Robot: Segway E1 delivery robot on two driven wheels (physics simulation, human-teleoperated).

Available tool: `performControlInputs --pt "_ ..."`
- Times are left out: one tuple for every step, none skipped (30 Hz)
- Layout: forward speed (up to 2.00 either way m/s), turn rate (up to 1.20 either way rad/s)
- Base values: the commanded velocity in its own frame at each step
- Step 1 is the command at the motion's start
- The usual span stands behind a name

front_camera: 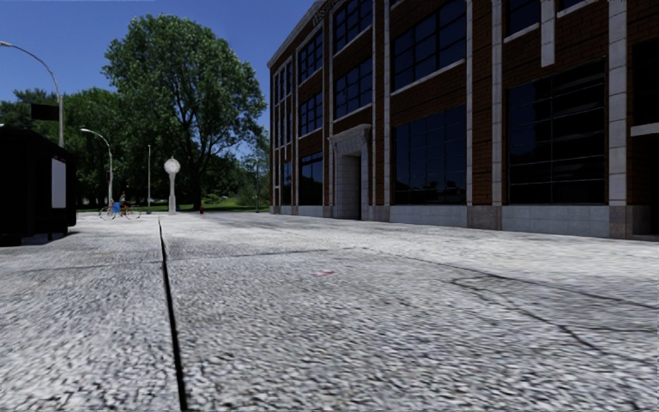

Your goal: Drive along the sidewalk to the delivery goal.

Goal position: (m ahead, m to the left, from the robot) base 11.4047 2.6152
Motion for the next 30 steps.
performControlInputs --pt "2.00 0.00" --pt "2.00 0.00" --pt "2.00 0.00" --pt "2.00 0.00" --pt "2.00 0.00" --pt "2.00 0.00" --pt "2.00 0.00" --pt "2.00 0.00" --pt "2.00 0.00" --pt "2.00 0.00" --pt "2.00 0.00" --pt "2.00 0.00" --pt "2.00 0.00" --pt "2.00 0.00" --pt "2.00 0.00" --pt "2.00 0.00" --pt "2.00 0.00" --pt "2.00 0.00" --pt "2.00 0.00" --pt "2.00 0.00" --pt "2.00 0.00" --pt "2.00 0.00" --pt "2.00 0.00" --pt "2.00 0.11" --pt "2.00 0.19" --pt "2.00 0.19" --pt "2.00 0.24" --pt "2.00 0.26" --pt "2.00 0.26" --pt "2.00 0.26"
